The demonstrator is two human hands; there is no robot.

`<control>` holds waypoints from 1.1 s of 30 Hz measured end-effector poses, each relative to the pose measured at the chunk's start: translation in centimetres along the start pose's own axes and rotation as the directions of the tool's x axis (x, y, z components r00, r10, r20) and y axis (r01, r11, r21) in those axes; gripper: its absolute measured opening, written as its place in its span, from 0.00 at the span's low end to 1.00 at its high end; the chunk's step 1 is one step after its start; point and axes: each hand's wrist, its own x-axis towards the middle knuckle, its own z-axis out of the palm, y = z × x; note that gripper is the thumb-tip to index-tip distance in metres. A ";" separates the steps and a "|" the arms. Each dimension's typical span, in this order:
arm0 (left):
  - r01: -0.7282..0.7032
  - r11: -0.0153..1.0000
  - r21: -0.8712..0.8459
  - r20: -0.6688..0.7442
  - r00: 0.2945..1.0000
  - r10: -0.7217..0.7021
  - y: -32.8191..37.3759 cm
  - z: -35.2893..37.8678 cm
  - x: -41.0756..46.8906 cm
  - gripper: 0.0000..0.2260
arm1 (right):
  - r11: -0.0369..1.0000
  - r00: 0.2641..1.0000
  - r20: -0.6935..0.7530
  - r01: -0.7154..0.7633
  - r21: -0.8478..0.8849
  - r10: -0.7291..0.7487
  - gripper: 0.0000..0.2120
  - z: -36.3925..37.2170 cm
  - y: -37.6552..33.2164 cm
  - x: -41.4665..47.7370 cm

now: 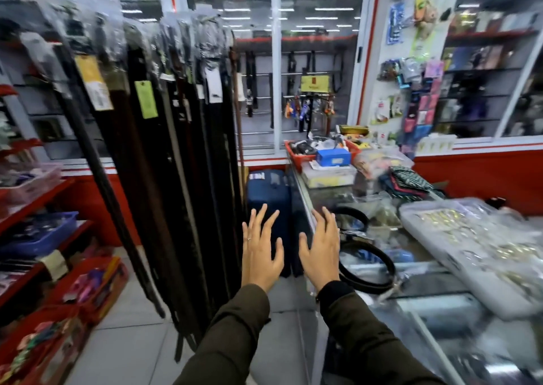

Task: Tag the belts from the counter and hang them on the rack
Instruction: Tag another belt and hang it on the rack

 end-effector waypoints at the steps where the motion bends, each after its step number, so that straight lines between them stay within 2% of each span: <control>1: 0.005 1.000 -0.012 0.042 0.999 -0.004 0.6 1.5 -0.5 0.25 | 0.998 0.998 -0.008 -0.070 -0.001 0.070 0.26 -0.6 1.6 -0.3; 3: 0.018 0.999 -0.030 0.131 0.991 -0.014 2.0 4.3 -1.2 0.24 | 0.976 0.975 -0.043 -0.216 0.025 0.217 0.26 -1.9 4.6 -0.8; 5: 0.036 0.998 -0.045 0.249 0.968 -0.024 3.6 7.0 -1.9 0.24 | 0.925 0.921 -0.083 -0.378 0.039 0.380 0.27 -3.1 7.6 -1.2; 8: 0.052 0.996 -0.077 0.447 0.894 -0.012 6.0 10.6 -2.3 0.23 | 0.798 0.793 -0.096 -0.597 0.080 0.602 0.28 -4.8 11.5 -2.0; 10: 0.025 0.998 -0.057 0.580 0.814 0.013 7.6 12.8 -2.4 0.23 | 0.686 0.685 -0.062 -0.713 0.143 0.725 0.28 -5.7 13.6 -2.4; 12: -0.039 0.999 0.008 0.698 0.715 0.022 9.1 14.8 -2.5 0.23 | 0.599 0.605 -0.017 -0.785 0.160 0.796 0.27 -6.3 15.3 -2.7; 13: -0.077 0.996 0.049 0.745 0.666 0.015 9.8 15.5 -2.5 0.23 | 0.580 0.587 0.008 -0.801 0.147 0.809 0.25 -6.4 16.0 -2.9; 16: -0.184 0.967 0.179 0.821 0.569 -0.044 11.7 17.1 -2.5 0.20 | 0.581 0.588 0.076 -0.808 0.095 0.805 0.20 -6.8 17.7 -3.2; 20: -0.180 0.961 0.209 0.810 0.583 -0.067 13.3 18.2 -2.5 0.14 | 0.596 0.603 0.104 -0.798 0.089 0.791 0.16 -7.4 19.1 -2.9; 22: -0.139 0.967 0.214 0.804 0.587 -0.093 13.6 18.5 -2.7 0.12 | 0.570 0.589 0.107 -0.805 0.164 0.801 0.13 -7.3 19.5 -2.9; 25: -0.072 0.978 0.195 0.771 0.628 -0.107 13.7 18.6 -3.2 0.12 | 0.436 0.524 0.143 -0.807 0.398 0.839 0.12 -6.9 19.7 -3.4; 28: 0.017 0.995 0.102 0.709 0.701 -0.085 13.4 17.8 -3.7 0.14 | 0.215 0.497 0.251 -0.703 0.678 0.831 0.13 -6.4 19.4 -3.8; 30: 0.071 0.997 0.039 0.642 0.763 -0.079 13.0 16.9 -3.7 0.14 | 0.140 0.552 0.297 -0.615 0.776 0.779 0.14 -6.7 18.3 -3.7; 33: 0.199 0.976 -0.086 0.509 0.851 -0.128 12.2 15.0 -3.3 0.14 | 0.144 0.669 0.313 -0.535 0.832 0.674 0.18 -7.2 15.8 -3.1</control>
